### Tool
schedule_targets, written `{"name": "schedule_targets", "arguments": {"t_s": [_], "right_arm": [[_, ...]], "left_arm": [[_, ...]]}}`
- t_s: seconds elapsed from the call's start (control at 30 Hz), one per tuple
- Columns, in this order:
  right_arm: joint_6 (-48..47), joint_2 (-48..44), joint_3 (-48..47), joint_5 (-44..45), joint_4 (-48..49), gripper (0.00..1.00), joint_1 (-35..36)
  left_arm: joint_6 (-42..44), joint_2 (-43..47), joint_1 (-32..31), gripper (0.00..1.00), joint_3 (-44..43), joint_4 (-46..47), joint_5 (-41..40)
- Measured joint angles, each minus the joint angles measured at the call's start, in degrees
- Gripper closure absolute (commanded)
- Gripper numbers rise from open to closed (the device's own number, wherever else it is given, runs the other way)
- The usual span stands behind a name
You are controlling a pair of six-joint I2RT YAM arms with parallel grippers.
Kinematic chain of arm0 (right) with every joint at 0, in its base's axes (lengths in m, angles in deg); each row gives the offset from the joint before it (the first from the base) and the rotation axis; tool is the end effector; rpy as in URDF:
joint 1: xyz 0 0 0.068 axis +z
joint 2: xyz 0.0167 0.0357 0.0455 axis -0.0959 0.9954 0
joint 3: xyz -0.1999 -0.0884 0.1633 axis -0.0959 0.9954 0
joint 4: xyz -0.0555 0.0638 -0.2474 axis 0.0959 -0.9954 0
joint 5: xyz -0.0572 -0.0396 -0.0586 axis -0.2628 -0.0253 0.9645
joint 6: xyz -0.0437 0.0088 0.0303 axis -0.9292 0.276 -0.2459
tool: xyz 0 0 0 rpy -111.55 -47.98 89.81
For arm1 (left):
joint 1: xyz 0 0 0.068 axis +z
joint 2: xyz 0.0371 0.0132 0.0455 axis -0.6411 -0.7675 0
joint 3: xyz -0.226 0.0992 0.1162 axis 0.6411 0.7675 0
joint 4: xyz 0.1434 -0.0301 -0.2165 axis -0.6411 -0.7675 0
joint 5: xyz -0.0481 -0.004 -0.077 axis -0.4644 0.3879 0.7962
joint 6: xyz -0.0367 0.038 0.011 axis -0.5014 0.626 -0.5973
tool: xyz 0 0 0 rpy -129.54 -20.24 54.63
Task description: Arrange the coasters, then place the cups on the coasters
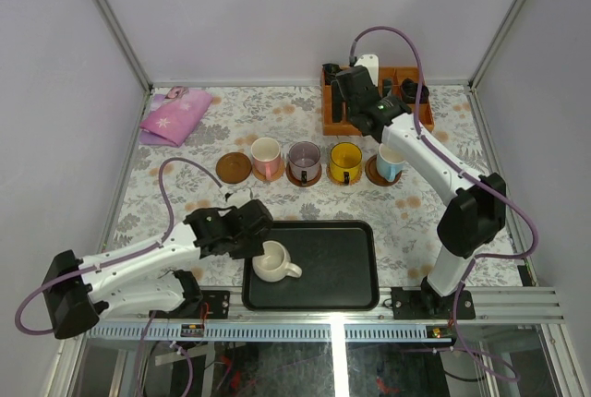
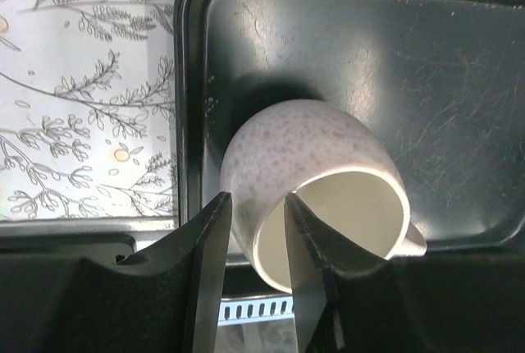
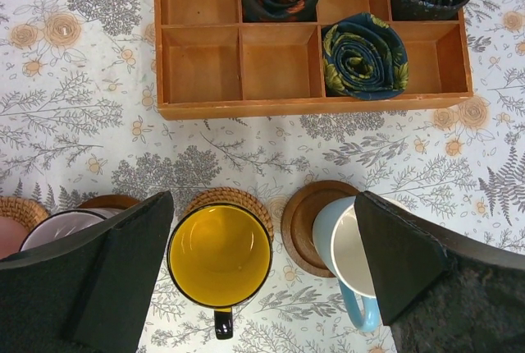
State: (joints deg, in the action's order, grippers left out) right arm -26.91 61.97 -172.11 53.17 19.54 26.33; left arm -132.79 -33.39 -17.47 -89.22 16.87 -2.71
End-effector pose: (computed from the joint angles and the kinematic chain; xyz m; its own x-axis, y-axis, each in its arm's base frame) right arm 0.3508 0.1957 0.3526 -0.4877 0.0186 -0.8728 0.0799 0.9965 -0.0235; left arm 0.1006 -0.1433 0.2241 -0.9330 -0.1375 -0.3326 -0.0700 0.9758 -0.2070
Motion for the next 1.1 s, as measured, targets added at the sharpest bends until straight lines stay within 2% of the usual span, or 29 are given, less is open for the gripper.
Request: {"name": "schedule_targets", "arguments": {"t_s": [0.33, 0.6, 0.77, 0.87, 0.9, 1.0, 1.1], "right_arm": [[-0.13, 0.37, -0.48, -0.02, 0.26, 0.01, 0.0], [-0.09, 0.79, -0.48, -0.81, 0.24, 0.02, 0.0], [0.11, 0.96, -0.48, -1.53, 0.2, 0.02, 0.0], [0.2, 0.96, -0.48, -1.81, 0.17, 0.02, 0.0], [0.24, 0.96, -0.48, -2.12, 0.17, 0.02, 0.0], [0.28, 0.96, -0.48, -2.89, 0.22, 0.02, 0.0], [0.26, 0.96, -0.33, -3.04, 0.5, 0.02, 0.0]], "left_arm": [[10.03, -4.76, 0.0, 0.67, -2.25, 4.17, -6.23], [22.34, -8.61, 0.79, 0.66, -2.62, 14.08, -9.46], [28.15, -9.46, 1.9, 0.6, -2.62, 20.9, -9.09], [30.53, -8.98, 2.73, 0.52, -2.67, 23.91, -9.11], [31.06, -8.7, 2.95, 0.46, -2.86, 24.15, -9.22], [31.93, -7.52, 3.28, 0.16, -4.13, 23.74, -10.12], [31.41, -5.51, 3.41, 0.05, -6.43, 21.99, -10.75]]}}
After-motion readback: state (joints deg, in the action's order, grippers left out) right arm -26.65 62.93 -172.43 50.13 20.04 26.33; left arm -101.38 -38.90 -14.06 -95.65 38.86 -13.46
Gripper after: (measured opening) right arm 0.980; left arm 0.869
